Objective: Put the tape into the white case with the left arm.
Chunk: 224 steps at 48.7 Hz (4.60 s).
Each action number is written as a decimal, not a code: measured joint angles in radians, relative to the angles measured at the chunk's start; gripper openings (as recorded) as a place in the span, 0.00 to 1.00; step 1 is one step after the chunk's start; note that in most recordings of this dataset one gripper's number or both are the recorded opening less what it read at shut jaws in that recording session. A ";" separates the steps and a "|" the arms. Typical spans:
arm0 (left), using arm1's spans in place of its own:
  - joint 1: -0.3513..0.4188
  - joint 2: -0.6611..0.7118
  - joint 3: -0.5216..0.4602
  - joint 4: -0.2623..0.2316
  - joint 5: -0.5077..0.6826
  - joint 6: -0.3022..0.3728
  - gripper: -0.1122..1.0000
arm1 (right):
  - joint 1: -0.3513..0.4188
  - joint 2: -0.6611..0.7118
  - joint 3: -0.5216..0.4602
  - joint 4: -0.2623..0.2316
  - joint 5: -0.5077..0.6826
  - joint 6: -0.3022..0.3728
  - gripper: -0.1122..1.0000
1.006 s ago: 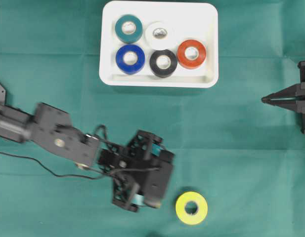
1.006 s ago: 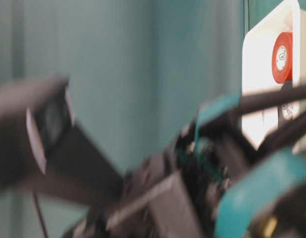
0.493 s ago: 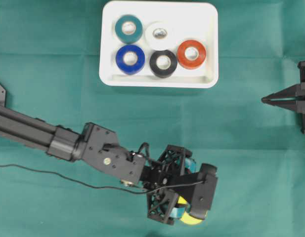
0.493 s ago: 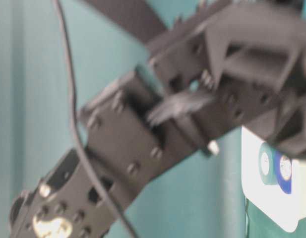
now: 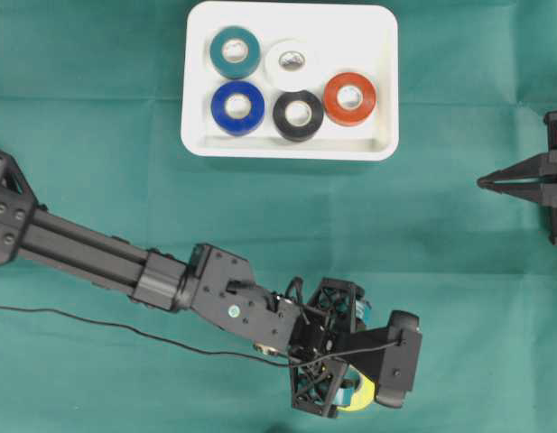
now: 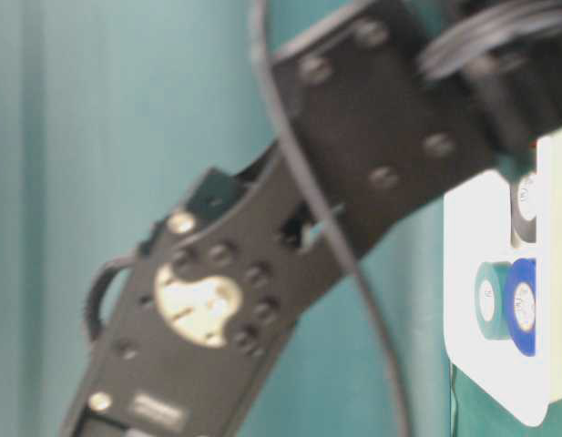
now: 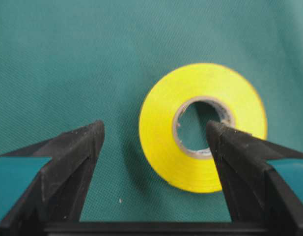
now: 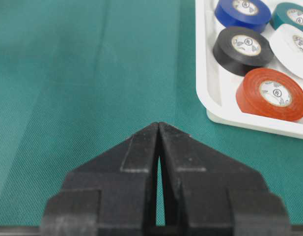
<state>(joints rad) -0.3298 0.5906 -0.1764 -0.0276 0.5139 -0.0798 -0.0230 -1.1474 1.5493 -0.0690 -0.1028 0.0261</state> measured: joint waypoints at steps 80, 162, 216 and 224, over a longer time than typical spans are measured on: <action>0.255 -0.242 0.132 0.012 0.060 0.155 0.33 | 0.000 0.000 0.002 0.000 -0.005 -0.002 0.02; 0.652 -0.282 0.245 0.008 -0.084 0.362 0.95 | 0.000 0.000 0.003 0.000 -0.006 0.000 0.02; 0.440 -0.845 0.845 0.005 -0.347 0.158 0.94 | 0.000 0.000 0.005 0.000 -0.009 0.002 0.02; 0.426 -0.963 0.953 0.003 -0.390 0.123 0.94 | 0.000 0.000 0.005 0.000 -0.009 0.002 0.02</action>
<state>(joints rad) 0.0966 -0.3728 0.7762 -0.0245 0.1243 0.0430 -0.0230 -1.1474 1.5539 -0.0690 -0.1120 0.0276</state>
